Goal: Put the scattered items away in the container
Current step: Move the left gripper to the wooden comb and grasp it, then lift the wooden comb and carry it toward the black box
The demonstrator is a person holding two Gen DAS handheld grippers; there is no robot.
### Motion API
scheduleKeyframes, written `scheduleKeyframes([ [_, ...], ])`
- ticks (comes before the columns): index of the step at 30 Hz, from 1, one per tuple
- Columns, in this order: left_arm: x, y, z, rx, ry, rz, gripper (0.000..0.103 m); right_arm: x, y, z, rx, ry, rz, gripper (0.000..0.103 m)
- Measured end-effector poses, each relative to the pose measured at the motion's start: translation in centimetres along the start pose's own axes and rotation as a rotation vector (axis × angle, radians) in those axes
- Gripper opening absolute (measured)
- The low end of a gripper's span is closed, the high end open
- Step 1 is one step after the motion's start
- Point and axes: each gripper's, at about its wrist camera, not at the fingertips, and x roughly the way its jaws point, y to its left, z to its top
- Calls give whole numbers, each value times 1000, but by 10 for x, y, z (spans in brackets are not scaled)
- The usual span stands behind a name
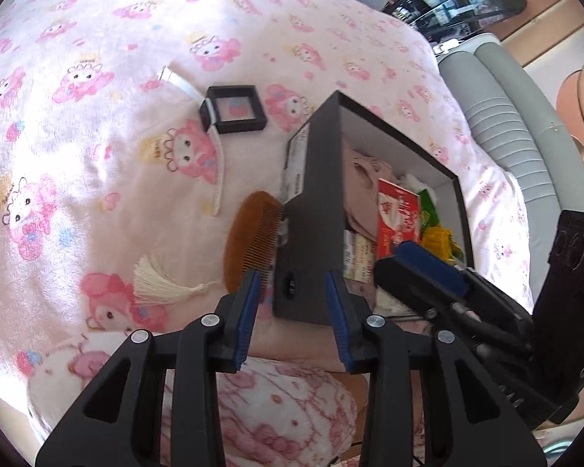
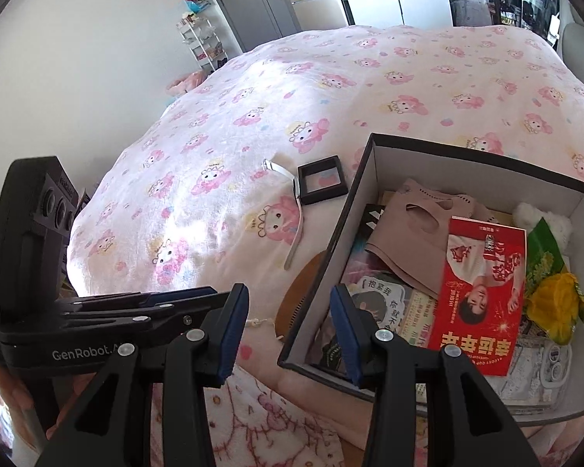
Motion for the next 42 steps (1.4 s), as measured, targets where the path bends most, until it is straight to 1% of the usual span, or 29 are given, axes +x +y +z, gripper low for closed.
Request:
scheduleKeyframes([
  [2,15,10,12,-15,47,59,37,4,-9,8,42,0,-23,39],
  [3,22,15,18,-27,68,64,37,6,-14,12,59,0,-33,39],
  [6,44,30,34,-79,134,33,38,10,-21,19,72,6,-53,39],
  [8,60,37,42,-106,167,60,38,13,-23,20,68,10,-62,39],
  [10,76,39,48,-127,214,48,41,19,-25,20,75,22,-63,39],
  [11,85,40,51,-136,230,42,45,23,-27,20,80,32,-64,39],
  [12,92,40,52,-137,241,51,47,27,-29,19,85,43,-64,39],
  [14,108,39,54,-141,266,86,47,34,-33,19,94,59,-66,39],
  [17,132,40,51,-160,311,90,47,41,-38,17,101,72,-64,39],
  [19,141,43,51,-187,322,100,47,43,-42,16,107,71,-53,40],
  [21,148,45,50,-210,335,80,52,43,-46,15,115,71,-44,41],
  [22,149,45,49,-212,340,71,53,42,-48,15,115,71,-49,41],
  [23,148,44,48,-209,344,62,53,42,-48,14,114,74,-54,41],
  [25,144,40,45,-194,344,23,45,42,-51,12,122,81,-49,41],
  [26,140,37,43,-179,343,11,37,42,-52,11,130,83,-43,41],
  [27,136,33,41,-163,325,18,31,41,-53,9,135,84,-42,41],
  [28,132,29,39,-141,307,24,26,39,-53,8,136,83,-42,41],
  [29,131,24,37,-113,299,25,18,38,-52,6,134,83,-43,41],
  [30,132,19,36,-92,303,22,16,37,-52,4,134,84,-42,41],
  [31,136,16,34,-84,315,22,11,37,-51,2,135,88,-40,41],
  [32,141,15,33,-84,326,32,9,37,-50,0,137,92,-38,41],
  [33,143,16,34,-91,330,32,10,37,-50,-1,141,97,-36,41],
  [36,138,21,33,-139,315,-22,9,33,-47,-6,150,98,-35,41],
  [39,108,15,29,-117,204,-20,7,19,-44,-11,151,82,-29,41],
  [42,78,13,18,-146,142,-79,7,3,-49,-14,144,63,-36,41],
])
